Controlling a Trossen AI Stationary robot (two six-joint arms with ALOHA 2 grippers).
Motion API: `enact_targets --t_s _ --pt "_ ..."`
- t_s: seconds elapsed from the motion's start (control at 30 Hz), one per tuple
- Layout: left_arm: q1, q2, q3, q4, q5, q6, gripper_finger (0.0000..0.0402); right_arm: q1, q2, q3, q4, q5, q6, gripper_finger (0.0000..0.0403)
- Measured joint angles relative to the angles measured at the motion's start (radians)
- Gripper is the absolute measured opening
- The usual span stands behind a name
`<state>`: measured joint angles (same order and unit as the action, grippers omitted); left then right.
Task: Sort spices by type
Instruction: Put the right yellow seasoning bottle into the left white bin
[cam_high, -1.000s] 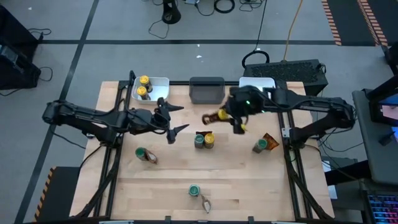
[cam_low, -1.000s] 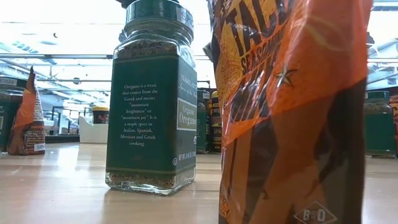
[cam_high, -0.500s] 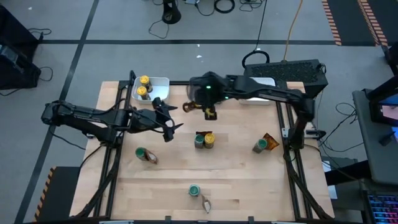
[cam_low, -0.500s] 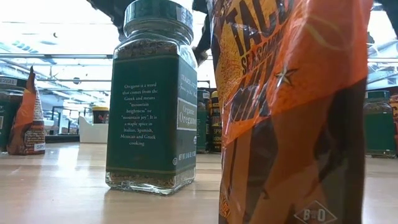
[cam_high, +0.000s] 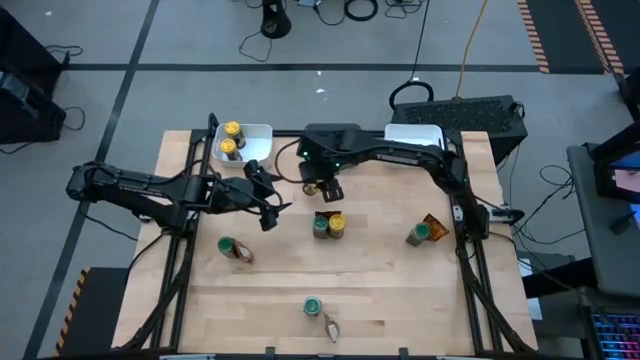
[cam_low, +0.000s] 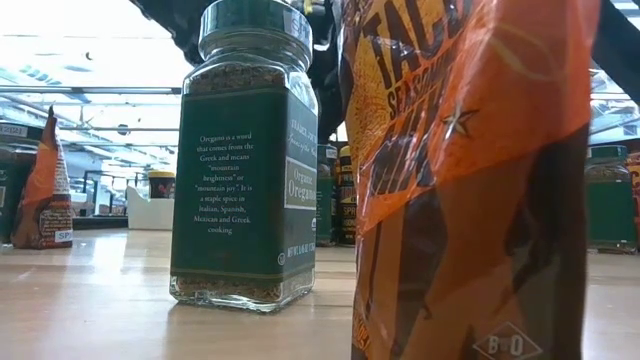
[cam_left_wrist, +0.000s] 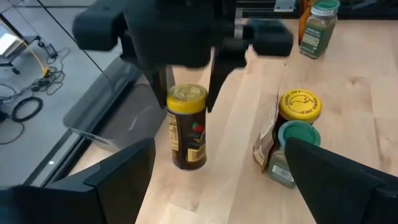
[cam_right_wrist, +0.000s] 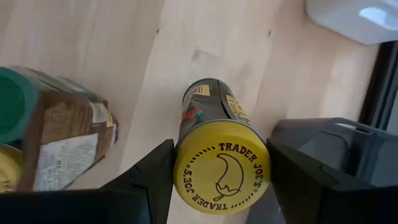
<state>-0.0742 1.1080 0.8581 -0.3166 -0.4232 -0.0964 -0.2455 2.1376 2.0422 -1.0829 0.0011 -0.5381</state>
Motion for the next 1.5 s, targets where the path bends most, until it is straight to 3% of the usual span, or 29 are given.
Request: enact_targets --t_s 0.4,0.7,1.13,1.5 --pt "0.002 0.0 0.0 0.004 0.0 -0.03 0.0358 -0.017 0.009 -0.007 -0.043 -0.05 -0.005 0.0203" --pt "0.002 0.0 0.0 0.017 0.0 -0.056 0.0358 -0.024 0.009 -0.055 0.038 -0.055 -0.005 0.0205" --pt "0.002 0.0 0.0 0.019 0.0 -0.057 0.0358 -0.033 0.008 -0.056 0.017 -0.055 0.002 0.0256" --pt "0.002 0.0 0.0 0.019 0.0 -0.057 0.0358 -0.035 -0.003 -0.056 0.032 -0.054 -0.025 0.0262"
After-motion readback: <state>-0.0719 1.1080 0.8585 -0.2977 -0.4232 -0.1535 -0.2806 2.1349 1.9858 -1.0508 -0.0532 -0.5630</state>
